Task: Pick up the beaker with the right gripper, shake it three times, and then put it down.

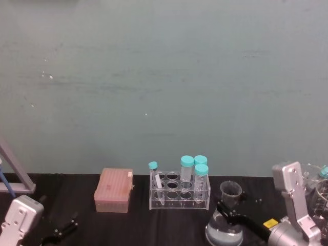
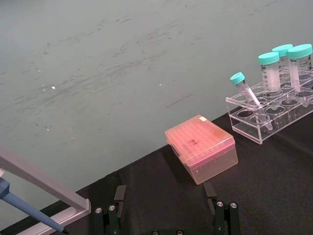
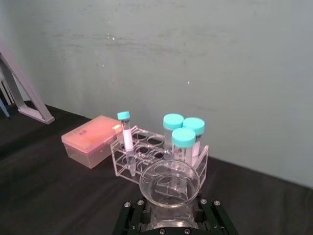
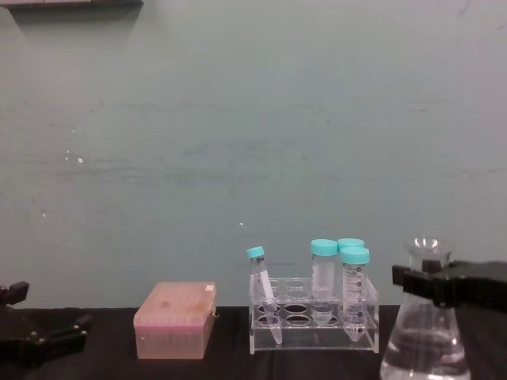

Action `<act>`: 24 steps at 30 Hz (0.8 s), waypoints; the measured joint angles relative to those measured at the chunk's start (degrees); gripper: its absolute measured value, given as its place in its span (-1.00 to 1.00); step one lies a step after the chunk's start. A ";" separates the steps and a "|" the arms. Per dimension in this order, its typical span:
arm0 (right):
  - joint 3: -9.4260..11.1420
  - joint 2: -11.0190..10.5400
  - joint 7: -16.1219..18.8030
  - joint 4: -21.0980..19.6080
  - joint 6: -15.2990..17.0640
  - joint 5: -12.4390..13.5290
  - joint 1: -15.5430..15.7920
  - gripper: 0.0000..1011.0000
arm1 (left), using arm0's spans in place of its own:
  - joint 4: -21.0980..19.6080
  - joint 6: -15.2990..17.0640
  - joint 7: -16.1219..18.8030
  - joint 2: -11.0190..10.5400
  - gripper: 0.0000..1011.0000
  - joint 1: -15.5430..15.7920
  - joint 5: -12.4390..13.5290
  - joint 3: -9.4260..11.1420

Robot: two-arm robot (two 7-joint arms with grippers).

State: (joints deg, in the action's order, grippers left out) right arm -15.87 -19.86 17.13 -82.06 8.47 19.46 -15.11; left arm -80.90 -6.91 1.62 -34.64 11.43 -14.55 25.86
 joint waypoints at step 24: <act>13.10 5.73 0.97 -4.57 16.61 21.77 2.43 -0.11 | 0.00 0.00 0.00 0.00 0.98 0.00 0.00 0.00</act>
State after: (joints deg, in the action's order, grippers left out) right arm -2.76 -14.14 18.11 -86.63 25.07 41.23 -12.68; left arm -80.90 -6.91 1.62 -34.64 11.43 -14.55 25.86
